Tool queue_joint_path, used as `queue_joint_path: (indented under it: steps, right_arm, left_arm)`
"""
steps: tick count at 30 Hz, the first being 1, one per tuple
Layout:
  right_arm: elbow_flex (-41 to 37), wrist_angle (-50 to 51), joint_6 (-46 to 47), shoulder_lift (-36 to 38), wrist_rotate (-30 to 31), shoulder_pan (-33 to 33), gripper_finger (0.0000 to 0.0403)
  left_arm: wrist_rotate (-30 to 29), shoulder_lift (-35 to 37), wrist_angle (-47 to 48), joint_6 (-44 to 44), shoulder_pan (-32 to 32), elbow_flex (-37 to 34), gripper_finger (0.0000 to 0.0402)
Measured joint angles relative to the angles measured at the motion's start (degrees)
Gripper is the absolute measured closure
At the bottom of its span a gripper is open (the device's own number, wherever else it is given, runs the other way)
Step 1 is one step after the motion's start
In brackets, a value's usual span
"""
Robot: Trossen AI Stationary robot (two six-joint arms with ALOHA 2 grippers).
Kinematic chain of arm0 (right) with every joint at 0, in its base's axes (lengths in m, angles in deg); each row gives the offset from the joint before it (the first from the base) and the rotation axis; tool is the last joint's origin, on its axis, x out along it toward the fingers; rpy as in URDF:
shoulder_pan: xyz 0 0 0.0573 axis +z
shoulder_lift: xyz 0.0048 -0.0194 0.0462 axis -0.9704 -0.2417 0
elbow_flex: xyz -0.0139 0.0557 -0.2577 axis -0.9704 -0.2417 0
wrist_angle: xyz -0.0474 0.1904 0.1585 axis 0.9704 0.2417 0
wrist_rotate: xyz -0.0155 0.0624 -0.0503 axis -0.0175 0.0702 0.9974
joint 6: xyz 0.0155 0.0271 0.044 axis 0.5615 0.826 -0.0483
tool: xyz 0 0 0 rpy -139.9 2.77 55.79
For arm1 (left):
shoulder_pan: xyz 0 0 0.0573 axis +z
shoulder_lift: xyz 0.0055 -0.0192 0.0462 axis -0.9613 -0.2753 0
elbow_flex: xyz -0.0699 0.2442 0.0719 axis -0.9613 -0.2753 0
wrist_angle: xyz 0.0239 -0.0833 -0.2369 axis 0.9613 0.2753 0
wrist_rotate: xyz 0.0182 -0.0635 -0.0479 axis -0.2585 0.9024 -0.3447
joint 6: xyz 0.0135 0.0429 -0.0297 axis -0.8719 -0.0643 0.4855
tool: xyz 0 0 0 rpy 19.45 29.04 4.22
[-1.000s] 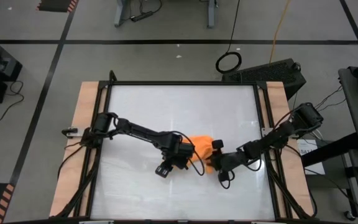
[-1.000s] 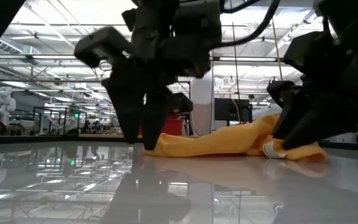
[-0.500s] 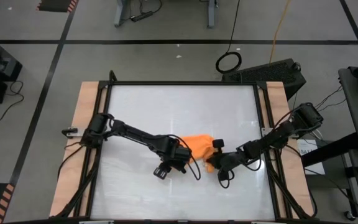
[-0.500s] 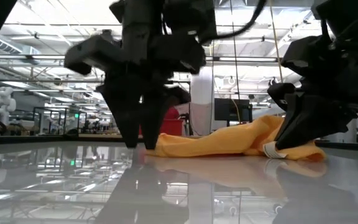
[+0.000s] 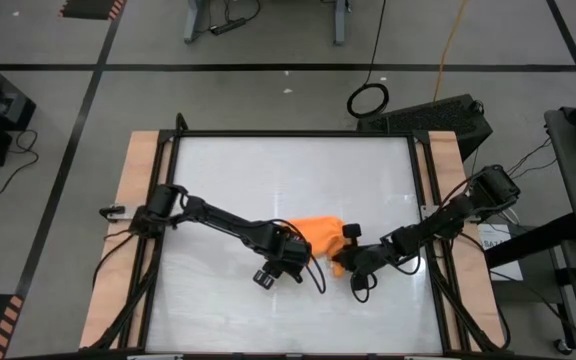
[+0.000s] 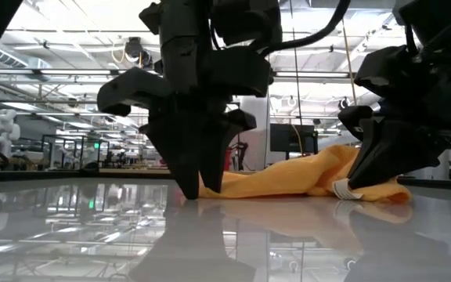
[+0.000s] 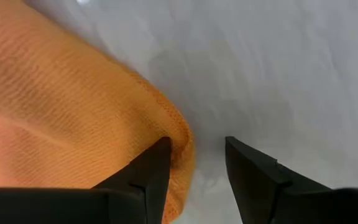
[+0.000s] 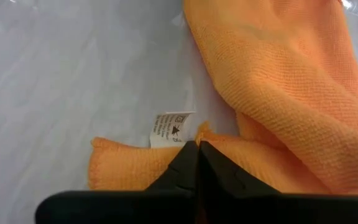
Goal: Roll towel
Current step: Fold the orange microfiber cloth
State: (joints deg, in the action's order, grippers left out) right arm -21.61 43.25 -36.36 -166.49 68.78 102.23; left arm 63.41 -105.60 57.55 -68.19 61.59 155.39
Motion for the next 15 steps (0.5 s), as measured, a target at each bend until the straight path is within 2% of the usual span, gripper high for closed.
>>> queue_joint_path:
  steps: [5,12,15]
  right_arm:
    - [0.0,0.13,0.0,0.0,0.0,0.0,0.0402]
    - [0.0,0.09,-0.17,0.0,0.0,0.0,0.0403]
    - [0.0,0.11,-0.17,0.03,0.0,0.0,0.0403]
  left_arm:
    - [-2.97,-0.45,-0.02,-0.53,-0.15,0.14,0.0276]
    - [-7.33,0.23,1.43,-1.87,-0.08,0.03,0.0387]
    - [-9.66,0.61,1.88,-2.13,0.05,-0.03,0.0392]
